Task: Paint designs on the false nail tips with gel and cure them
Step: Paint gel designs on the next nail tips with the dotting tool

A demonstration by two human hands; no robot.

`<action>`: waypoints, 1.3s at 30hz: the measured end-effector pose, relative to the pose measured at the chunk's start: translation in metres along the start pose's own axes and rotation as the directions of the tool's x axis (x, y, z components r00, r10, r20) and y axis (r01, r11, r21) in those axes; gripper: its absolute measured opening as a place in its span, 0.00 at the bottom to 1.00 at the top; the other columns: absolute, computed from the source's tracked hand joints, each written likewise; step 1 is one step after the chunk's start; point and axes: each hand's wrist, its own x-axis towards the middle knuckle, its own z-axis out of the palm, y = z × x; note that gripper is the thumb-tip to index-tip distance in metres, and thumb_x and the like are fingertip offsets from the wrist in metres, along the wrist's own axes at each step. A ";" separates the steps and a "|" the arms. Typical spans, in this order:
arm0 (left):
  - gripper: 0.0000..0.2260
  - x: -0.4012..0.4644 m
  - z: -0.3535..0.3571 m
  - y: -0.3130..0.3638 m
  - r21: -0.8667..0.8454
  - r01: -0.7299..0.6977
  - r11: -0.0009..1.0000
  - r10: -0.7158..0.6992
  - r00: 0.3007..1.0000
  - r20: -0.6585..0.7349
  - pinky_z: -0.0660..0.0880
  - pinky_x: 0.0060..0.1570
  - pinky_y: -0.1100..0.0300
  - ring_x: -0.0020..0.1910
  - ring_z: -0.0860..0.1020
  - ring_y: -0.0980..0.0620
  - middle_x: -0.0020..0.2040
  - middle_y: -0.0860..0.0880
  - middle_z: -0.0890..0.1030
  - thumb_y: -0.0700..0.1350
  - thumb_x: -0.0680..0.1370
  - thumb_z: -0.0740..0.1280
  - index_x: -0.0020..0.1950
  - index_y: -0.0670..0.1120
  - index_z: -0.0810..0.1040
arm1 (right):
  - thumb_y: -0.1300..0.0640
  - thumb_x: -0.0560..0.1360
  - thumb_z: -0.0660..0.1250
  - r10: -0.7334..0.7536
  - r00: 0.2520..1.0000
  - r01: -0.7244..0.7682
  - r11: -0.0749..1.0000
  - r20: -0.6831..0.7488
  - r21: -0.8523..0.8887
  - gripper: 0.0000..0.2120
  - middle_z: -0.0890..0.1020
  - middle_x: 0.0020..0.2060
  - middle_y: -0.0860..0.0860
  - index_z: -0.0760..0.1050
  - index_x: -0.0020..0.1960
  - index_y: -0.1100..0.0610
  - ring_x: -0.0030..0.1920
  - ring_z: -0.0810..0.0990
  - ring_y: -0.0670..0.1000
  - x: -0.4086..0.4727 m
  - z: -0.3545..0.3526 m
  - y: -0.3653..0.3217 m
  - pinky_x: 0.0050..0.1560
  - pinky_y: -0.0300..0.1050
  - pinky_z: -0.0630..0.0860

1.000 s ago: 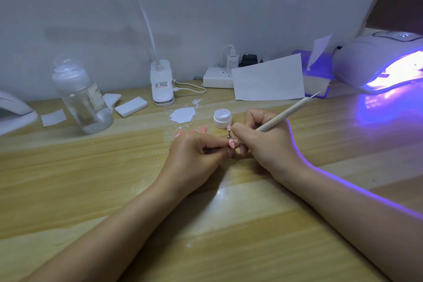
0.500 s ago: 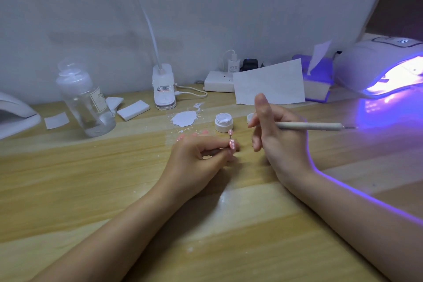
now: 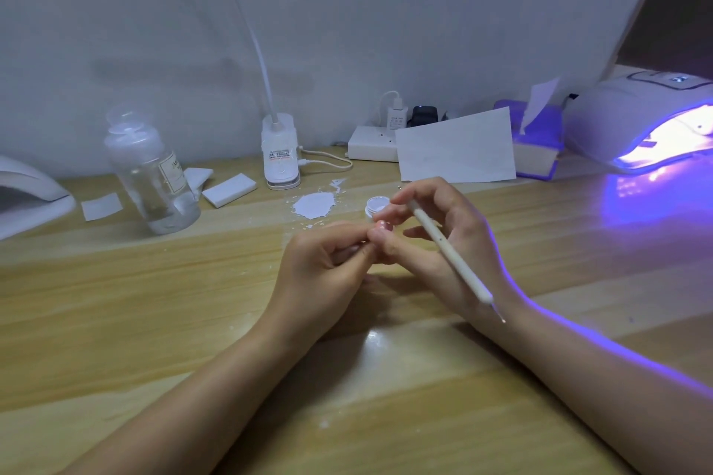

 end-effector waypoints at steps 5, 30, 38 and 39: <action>0.06 -0.001 0.001 0.003 -0.046 0.026 0.999 -0.027 0.999 -0.021 0.76 0.31 0.67 0.37 0.82 0.60 0.35 0.55 0.83 0.43 0.71 0.67 0.40 0.53 0.82 | 0.54 0.64 0.73 -0.023 0.999 0.022 0.999 -0.026 -0.044 0.11 0.82 0.39 0.43 0.74 0.42 0.43 0.42 0.81 0.44 0.000 0.001 0.000 0.46 0.53 0.80; 0.21 0.018 -0.040 -0.025 0.464 -0.071 0.883 0.041 0.996 0.075 0.75 0.45 0.59 0.40 0.76 0.57 0.40 0.56 0.78 0.53 0.65 0.74 0.54 0.60 0.71 | 0.58 0.68 0.74 -0.015 1.000 0.016 0.992 0.013 -0.129 0.12 0.81 0.36 0.45 0.72 0.40 0.45 0.40 0.82 0.47 0.023 0.006 0.009 0.38 0.42 0.78; 0.14 0.021 -0.041 -0.029 0.437 -0.052 0.898 0.033 0.998 0.051 0.76 0.41 0.56 0.36 0.76 0.51 0.35 0.55 0.77 0.46 0.68 0.74 0.48 0.58 0.74 | 0.52 0.65 0.76 0.006 0.998 0.011 0.970 0.069 -0.244 0.12 0.81 0.36 0.40 0.73 0.39 0.43 0.40 0.81 0.42 0.022 0.007 0.018 0.54 0.57 0.75; 0.13 0.022 -0.041 -0.029 0.440 -0.054 0.896 0.035 0.998 0.051 0.74 0.39 0.61 0.36 0.75 0.52 0.35 0.54 0.78 0.45 0.68 0.74 0.47 0.57 0.75 | 0.51 0.65 0.76 0.010 0.998 0.007 0.969 0.067 -0.248 0.12 0.81 0.36 0.39 0.73 0.39 0.42 0.41 0.81 0.43 0.022 0.008 0.019 0.54 0.57 0.75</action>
